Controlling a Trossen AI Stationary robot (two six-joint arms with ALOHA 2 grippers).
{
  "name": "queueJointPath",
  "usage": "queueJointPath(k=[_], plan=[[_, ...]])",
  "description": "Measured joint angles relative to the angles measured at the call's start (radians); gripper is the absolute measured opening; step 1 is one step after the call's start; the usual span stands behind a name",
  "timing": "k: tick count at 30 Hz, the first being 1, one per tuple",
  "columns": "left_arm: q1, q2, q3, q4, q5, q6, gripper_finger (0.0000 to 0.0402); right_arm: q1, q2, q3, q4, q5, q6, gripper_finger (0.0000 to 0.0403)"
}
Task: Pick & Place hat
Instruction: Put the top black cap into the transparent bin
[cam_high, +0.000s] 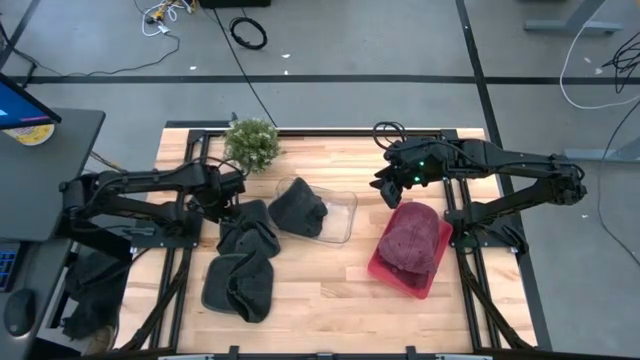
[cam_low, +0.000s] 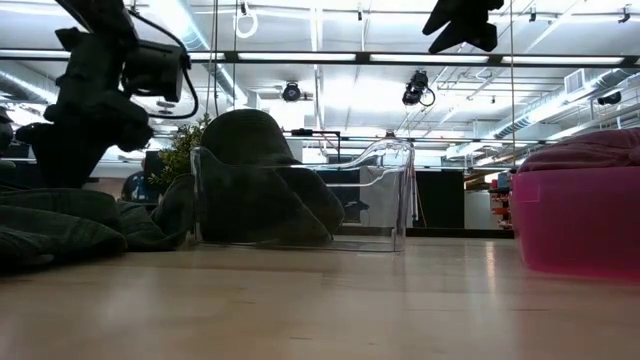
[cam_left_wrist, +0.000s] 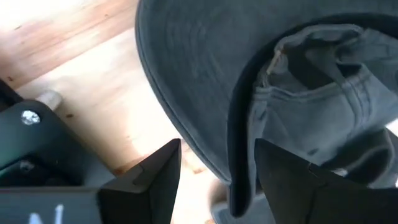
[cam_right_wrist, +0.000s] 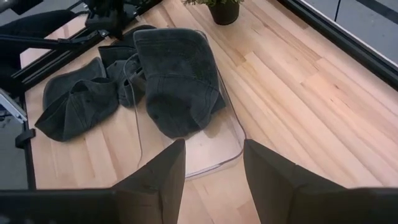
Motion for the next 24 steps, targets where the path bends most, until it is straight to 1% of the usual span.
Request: queueJointPath(k=[3, 6, 10, 18, 21, 24], plan=[[0.012, 0.000, -0.024, 0.033, -0.020, -0.013, 0.0207, 0.000, 0.000, 0.000, 0.001, 0.000, 0.012, 0.0164], [0.023, 0.000, -0.037, 0.026, -0.039, -0.025, 0.0206, 0.000, 0.000, 0.000, 0.001, 0.000, 0.012, 0.0164], [0.029, 0.000, -0.045, 0.029, -0.030, -0.026, 0.0206, 0.000, 0.000, 0.000, 0.001, 0.000, 0.028, 0.0164], [0.028, 0.003, -0.045, 0.090, -0.030, -0.013, 0.0206, 0.000, 0.000, 0.000, 0.001, 0.000, 0.038, 0.0164], [0.026, 0.003, -0.045, 0.104, -0.037, -0.010, 0.0195, 0.000, 0.000, 0.000, 0.001, 0.000, 0.038, 0.0164], [0.026, 0.003, -0.045, 0.111, -0.049, -0.012, 0.0168, 0.000, 0.000, 0.000, 0.001, 0.000, 0.038, 0.0164]])
